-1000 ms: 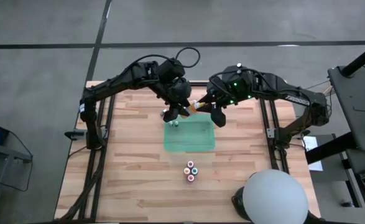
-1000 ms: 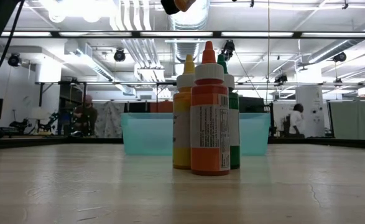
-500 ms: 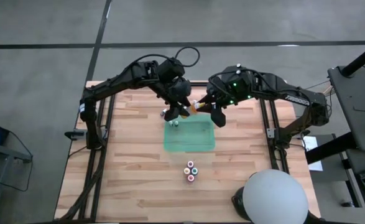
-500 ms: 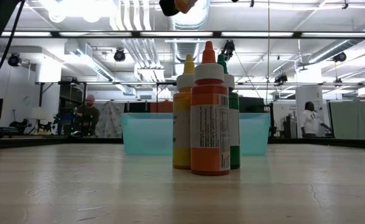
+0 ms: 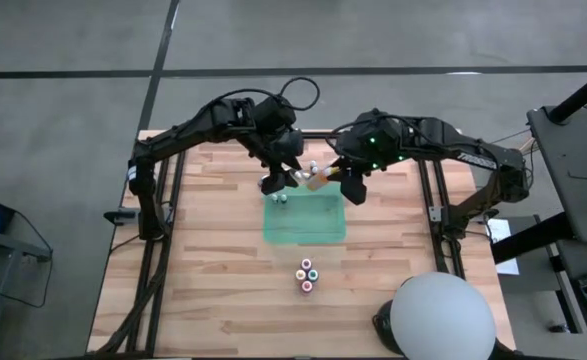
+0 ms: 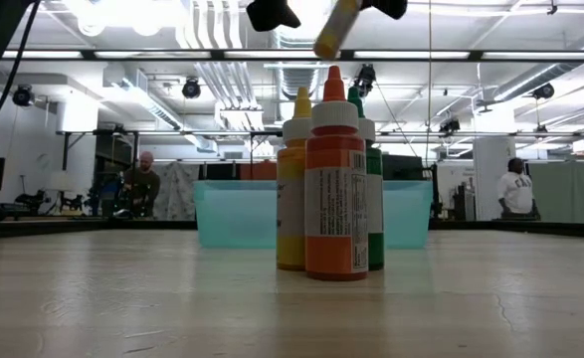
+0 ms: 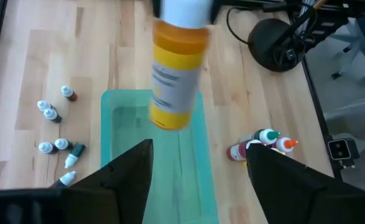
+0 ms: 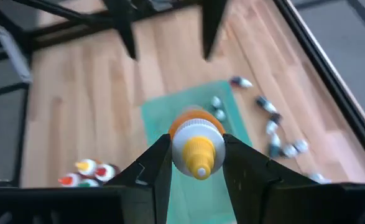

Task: Pick & Place food coloring
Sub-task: Put the big yellow food coloring bottle into the green container

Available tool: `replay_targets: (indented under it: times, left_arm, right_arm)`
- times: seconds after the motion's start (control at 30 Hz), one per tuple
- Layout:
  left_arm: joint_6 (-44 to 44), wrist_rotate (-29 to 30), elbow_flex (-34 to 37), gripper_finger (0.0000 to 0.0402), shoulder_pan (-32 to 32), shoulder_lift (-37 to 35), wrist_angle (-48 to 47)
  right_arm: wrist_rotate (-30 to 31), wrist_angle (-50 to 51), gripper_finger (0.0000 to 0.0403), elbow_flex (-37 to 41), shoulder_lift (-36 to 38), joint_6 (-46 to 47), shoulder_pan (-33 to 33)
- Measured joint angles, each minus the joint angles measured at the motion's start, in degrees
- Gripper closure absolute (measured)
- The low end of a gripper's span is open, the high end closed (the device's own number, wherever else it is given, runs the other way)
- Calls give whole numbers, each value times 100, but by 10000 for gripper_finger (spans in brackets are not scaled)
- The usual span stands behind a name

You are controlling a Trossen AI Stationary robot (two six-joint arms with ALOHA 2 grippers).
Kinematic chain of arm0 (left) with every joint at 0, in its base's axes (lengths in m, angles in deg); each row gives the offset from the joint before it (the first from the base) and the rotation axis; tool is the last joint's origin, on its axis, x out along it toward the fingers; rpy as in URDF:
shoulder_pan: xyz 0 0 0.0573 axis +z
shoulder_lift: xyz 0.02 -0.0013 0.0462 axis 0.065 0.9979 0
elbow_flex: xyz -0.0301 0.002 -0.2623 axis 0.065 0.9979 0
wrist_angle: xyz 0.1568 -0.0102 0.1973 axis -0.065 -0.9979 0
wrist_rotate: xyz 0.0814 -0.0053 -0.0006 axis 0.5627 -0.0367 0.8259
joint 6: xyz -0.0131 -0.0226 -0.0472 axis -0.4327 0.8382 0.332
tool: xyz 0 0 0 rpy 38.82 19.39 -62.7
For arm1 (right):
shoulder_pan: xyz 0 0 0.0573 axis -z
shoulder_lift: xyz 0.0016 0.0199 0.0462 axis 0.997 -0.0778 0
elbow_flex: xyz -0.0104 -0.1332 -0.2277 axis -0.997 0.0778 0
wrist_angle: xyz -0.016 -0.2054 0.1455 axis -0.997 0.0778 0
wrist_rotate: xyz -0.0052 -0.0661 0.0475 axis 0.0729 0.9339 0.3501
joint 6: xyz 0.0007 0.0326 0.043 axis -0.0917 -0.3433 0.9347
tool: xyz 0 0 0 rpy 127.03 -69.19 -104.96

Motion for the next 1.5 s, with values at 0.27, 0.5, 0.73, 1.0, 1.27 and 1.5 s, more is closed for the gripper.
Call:
replay_targets:
  times: [0.27, 0.5, 0.73, 1.0, 1.27, 1.5]
  left_arm:
    - [-25, -2, 0, 176, 40, -91, -1]
    - [-11, -3, 2, 177, 53, -282, -10]
    - [17, -4, 194, 177, 53, -465, 23]
    - [204, -4, 1588, 178, 78, -1067, 1085]
    - [645, 15, 2972, 178, 191, -1868, 2191]
    - [843, 120, 3676, 178, 192, -2367, 2606]
  right_arm:
    - [39, 10, 292, 359, 0, 328, 225]
    - [190, -79, 292, 848, 0, 609, 306]
    - [428, 0, 291, 1090, -68, 831, 393]
    - [445, 101, 291, 1092, -616, 879, 477]
    - [445, 140, 291, 1092, -1250, 813, 605]
    - [618, 141, 291, 1141, -1689, 778, 710]
